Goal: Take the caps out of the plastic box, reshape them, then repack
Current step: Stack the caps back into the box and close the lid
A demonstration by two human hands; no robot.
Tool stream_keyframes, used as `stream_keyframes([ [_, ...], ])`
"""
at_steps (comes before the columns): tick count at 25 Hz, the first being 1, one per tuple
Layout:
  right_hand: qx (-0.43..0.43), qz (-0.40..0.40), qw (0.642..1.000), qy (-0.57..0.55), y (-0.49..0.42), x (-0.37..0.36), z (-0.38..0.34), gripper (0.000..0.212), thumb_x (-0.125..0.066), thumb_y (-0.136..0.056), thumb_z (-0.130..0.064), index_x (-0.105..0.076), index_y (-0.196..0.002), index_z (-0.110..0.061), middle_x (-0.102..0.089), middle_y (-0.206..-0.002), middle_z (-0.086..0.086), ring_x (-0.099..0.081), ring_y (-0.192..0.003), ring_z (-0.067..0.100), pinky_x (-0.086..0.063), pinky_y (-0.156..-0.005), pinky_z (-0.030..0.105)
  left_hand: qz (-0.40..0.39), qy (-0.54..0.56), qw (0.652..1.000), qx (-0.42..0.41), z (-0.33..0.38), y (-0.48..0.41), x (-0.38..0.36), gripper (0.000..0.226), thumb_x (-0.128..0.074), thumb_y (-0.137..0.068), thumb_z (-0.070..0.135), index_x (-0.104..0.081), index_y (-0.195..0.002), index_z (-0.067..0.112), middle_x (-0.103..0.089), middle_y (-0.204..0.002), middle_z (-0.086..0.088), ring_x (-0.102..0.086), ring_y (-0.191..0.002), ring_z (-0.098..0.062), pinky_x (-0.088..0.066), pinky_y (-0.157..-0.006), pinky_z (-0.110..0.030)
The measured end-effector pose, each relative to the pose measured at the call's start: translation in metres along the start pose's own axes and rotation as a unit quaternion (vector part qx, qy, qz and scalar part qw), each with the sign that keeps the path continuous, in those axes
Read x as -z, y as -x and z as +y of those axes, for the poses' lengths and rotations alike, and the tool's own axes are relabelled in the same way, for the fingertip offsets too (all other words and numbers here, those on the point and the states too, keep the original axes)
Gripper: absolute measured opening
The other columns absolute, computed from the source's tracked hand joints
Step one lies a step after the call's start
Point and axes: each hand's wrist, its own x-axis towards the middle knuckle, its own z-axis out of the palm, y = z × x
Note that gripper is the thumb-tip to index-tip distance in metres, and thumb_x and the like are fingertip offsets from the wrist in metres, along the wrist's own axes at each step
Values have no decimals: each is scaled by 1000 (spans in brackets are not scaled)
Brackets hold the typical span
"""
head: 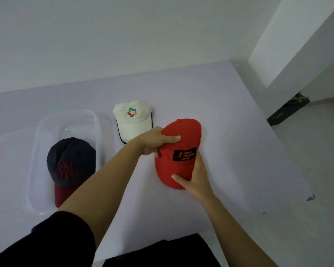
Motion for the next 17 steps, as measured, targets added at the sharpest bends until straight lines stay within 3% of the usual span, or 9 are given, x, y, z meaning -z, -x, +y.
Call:
stream_keyframes([
  [2,-1,-8,999,-38,-3,-16,-24,126,-74,-55,-66,2,-147,-27,-18,-155,0,-23,-141,19,-30,-113,41,39,-18,998,-37,13,35,39,21,-71,-81,31,-70,-96,17,-75,-94,-8,-71,-81,-26,-53,-71,-45],
  [4,0,-36,998,-53,-5,-39,-54,131,-77,-54,-63,8,-147,-27,-9,-157,-1,-14,-144,18,-25,-115,43,88,-36,993,-69,25,77,85,24,-70,-82,29,-70,-99,13,-74,-98,-13,-70,-88,-33,-54,-78,-51],
  [6,43,-51,996,-58,-5,-72,-92,126,-80,-58,-54,3,-147,-24,-14,-154,-4,-18,-141,13,-26,-114,37,138,-48,984,-97,32,122,130,32,-69,-81,29,-69,-106,8,-73,-102,-16,-68,-96,-36,-52,-86,-56],
  [11,156,-30,986,-50,-8,-148,-177,80,-74,-75,-32,-32,-139,-8,-41,-137,8,-41,-126,20,-40,-105,40,235,-57,959,-151,29,209,215,32,-71,-72,37,-71,-96,16,-76,-91,-6,-69,-93,-32,-55,-85,-52],
  [13,189,-63,980,1,-14,-161,-195,67,-69,-80,-28,-37,-135,-7,-45,-132,10,-45,-123,21,-40,-104,33,261,-55,951,-157,21,224,234,31,-74,-75,35,-72,-98,15,-75,-98,-11,-68,-98,-35,-52,-89,-57],
  [15,179,-138,973,42,-22,-185,-217,77,-70,-79,-34,-30,-139,-6,-38,-138,11,-41,-128,24,-36,-103,29,279,-47,945,-167,4,242,261,33,-72,-79,32,-70,-104,11,-72,-105,-16,-66,-101,-38,-48,-90,-63],
  [17,109,-211,967,89,-34,-206,-230,104,-75,-72,-43,-13,-145,-5,-24,-148,14,-31,-135,27,-32,-108,35,286,-47,942,-171,-11,252,281,35,-70,-82,31,-68,-109,8,-72,-106,-16,-66,-101,-38,-48,-90,-64],
])
